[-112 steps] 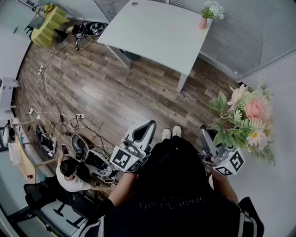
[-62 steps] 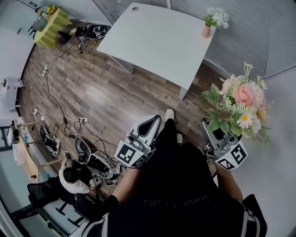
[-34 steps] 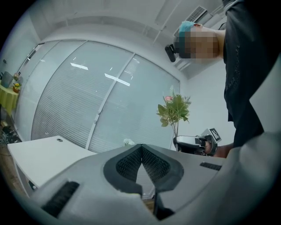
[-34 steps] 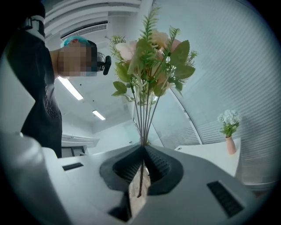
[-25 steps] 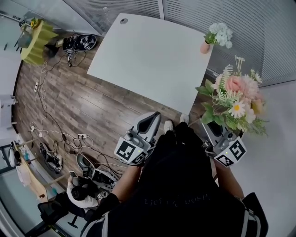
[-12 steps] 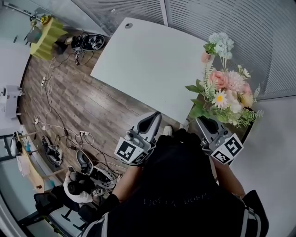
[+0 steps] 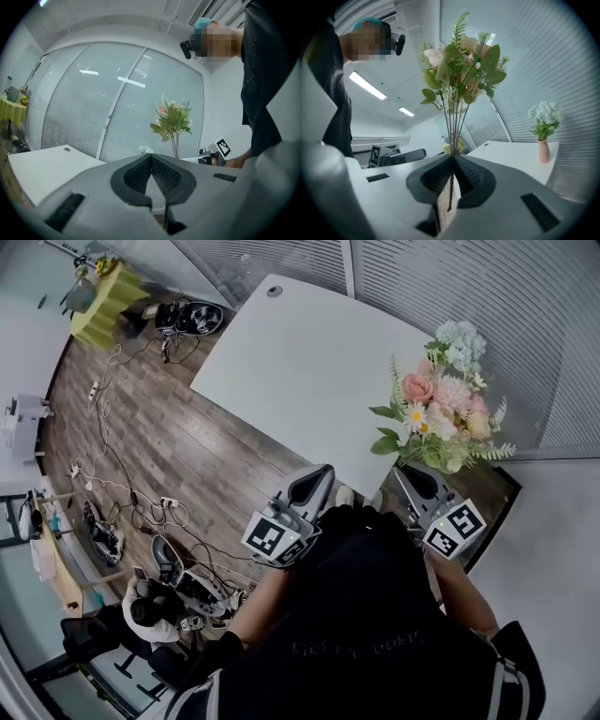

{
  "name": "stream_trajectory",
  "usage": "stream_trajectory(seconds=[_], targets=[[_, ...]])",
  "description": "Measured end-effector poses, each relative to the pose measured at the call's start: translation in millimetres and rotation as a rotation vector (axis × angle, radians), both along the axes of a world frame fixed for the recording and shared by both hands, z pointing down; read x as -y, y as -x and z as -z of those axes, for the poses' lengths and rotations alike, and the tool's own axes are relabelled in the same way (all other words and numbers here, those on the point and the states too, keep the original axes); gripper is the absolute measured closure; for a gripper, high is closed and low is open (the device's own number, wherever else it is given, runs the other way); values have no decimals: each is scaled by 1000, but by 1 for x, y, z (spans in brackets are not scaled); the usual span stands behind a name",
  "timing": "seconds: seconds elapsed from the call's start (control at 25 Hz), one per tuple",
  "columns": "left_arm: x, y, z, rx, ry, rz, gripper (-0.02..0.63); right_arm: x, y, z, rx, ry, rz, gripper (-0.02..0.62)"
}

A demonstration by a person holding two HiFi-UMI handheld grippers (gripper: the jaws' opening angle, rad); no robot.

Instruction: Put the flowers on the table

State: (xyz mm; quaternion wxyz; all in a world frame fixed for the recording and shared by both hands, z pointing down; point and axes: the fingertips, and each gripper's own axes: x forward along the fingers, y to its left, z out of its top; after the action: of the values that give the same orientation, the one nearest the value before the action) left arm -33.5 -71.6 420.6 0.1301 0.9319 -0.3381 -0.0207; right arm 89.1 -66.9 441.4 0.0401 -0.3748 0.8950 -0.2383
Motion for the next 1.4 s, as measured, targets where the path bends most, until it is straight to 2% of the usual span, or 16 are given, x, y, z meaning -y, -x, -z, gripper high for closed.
stream_trajectory(seconds=[0.36, 0.56, 1.2, 1.4], targets=[[28, -1, -46, 45, 62, -15, 588, 40, 3, -57, -10, 159, -74, 554], [35, 1, -66, 37, 132, -7, 588, 51, 5, -95, -37, 228, -65, 554], [59, -3, -135, 111, 243, -36, 588, 74, 15, -178, -156, 366, -35, 554], [68, -11, -150, 123, 281, -45, 588, 82, 18, -201, -156, 424, -30, 554]])
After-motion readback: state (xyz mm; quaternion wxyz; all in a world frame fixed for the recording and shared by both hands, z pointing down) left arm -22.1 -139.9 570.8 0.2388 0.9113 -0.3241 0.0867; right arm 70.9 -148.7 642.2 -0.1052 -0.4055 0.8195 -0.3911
